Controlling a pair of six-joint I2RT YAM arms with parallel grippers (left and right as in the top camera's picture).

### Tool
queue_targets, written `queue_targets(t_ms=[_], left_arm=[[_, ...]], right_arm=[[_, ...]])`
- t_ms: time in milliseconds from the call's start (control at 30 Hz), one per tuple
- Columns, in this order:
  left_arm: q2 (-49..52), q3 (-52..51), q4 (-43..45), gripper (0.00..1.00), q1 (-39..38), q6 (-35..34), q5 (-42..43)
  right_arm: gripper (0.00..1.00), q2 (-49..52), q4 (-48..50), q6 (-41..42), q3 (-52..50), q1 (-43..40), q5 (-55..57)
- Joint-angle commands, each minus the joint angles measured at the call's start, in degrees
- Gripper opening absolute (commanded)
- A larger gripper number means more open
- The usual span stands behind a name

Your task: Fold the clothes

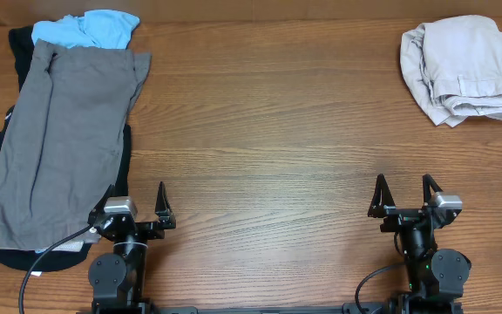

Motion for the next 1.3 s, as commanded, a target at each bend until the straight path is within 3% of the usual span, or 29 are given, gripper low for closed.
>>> queue_targets(t_ms=[0,1033,1267], left_arm=[[-0.7,-0.2,-0.1,1.00,0.6,0.8,-0.4],[-0.7,-0.2,-0.1,1.00,0.6,0.8,-0.4],[-0.7,-0.2,-0.1,1.00,0.6,0.8,-0.4]], right_arm=[[1.00,-0.5,0.3,0.2,-0.6,0.2,0.6],[1.00,-0.5,0.3,0.2,-0.6,0.2,0.6],[1.00,-0.5,0.0,-0.9,-0.6,0.2,5.1]])
